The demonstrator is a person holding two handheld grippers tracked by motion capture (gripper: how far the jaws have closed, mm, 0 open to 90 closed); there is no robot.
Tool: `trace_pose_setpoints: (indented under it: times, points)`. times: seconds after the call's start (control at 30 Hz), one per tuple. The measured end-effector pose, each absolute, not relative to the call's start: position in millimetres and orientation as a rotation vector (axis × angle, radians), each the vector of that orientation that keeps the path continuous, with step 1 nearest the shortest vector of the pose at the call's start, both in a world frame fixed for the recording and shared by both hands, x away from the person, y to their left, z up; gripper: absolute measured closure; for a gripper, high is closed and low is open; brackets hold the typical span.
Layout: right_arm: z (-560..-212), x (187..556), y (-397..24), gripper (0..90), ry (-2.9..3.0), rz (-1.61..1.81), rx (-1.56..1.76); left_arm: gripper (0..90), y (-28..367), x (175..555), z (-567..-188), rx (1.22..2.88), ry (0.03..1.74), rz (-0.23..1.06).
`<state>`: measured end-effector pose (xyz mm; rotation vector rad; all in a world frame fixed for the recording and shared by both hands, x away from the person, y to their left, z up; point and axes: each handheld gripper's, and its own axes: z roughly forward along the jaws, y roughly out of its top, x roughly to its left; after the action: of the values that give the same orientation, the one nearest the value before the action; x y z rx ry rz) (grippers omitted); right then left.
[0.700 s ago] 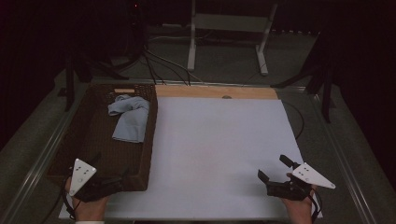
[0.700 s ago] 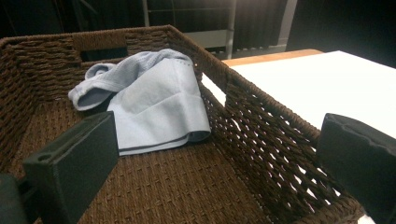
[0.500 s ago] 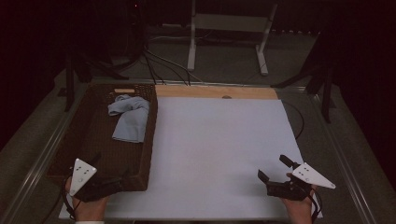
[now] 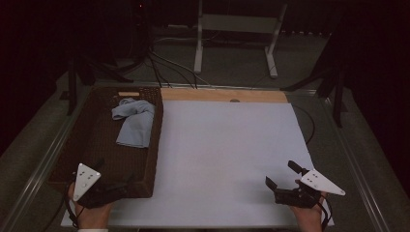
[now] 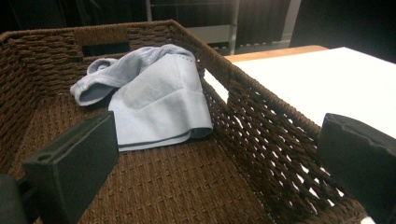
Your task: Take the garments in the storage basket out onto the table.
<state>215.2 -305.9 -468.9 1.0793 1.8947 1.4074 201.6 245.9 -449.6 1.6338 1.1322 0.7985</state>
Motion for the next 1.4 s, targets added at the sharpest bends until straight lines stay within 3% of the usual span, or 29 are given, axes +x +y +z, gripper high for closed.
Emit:
trace_pose_setpoints:
  times: [0.63,1.4]
  points:
    - [-468.6,214.6,-306.8,0.0,1.885,1.411,1.09,0.3,249.7,207.4,-443.5,1.626,1.146,0.75]
    - [-468.7,214.8,-306.6,0.0,1.886,1.415,1.091,0.4,251.2,218.5,-402.0,1.633,1.031,0.787]
